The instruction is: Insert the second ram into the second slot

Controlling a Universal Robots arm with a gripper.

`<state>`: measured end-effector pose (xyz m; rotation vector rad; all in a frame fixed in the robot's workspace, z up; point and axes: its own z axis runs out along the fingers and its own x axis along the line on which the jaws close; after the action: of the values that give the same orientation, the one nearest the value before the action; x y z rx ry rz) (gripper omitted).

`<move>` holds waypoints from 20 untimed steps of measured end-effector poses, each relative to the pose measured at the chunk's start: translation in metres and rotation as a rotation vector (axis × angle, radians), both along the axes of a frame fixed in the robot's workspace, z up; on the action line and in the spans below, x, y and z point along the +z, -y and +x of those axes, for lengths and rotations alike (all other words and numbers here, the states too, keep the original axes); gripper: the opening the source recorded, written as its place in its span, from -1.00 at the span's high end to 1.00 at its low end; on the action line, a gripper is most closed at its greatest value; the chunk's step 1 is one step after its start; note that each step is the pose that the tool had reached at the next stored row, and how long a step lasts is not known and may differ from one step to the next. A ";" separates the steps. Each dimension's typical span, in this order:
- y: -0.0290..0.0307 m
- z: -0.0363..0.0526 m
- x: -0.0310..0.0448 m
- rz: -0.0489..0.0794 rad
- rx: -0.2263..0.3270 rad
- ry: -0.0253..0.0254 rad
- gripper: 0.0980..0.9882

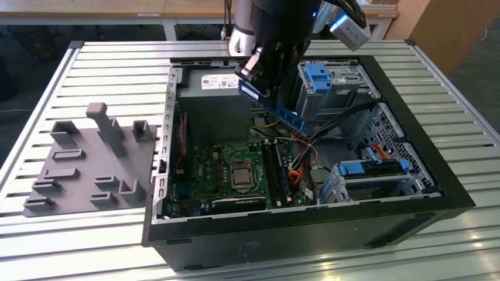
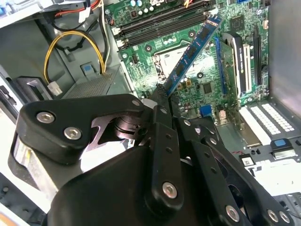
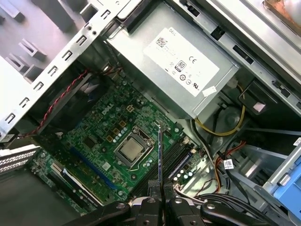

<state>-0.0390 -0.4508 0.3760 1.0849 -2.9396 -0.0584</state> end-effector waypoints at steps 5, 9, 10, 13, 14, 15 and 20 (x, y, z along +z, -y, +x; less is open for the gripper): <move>0.0000 0.0000 0.0000 0.000 -0.033 0.0000 0.91; 0.0000 0.0000 0.0000 0.000 -0.059 0.0000 0.91; 0.0000 0.0000 0.0000 0.000 -0.066 0.0000 0.91; 0.0000 0.0000 -0.0001 0.000 -0.086 0.0000 0.91; 0.0000 0.0000 -0.0001 0.000 -0.093 0.0000 0.91; 0.0000 0.0000 -0.0002 0.000 -0.101 0.0000 0.91; 0.0000 0.0000 -0.0002 0.000 -0.137 0.0000 0.91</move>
<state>-0.0390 -0.4508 0.3757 0.8812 -3.0095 -0.0585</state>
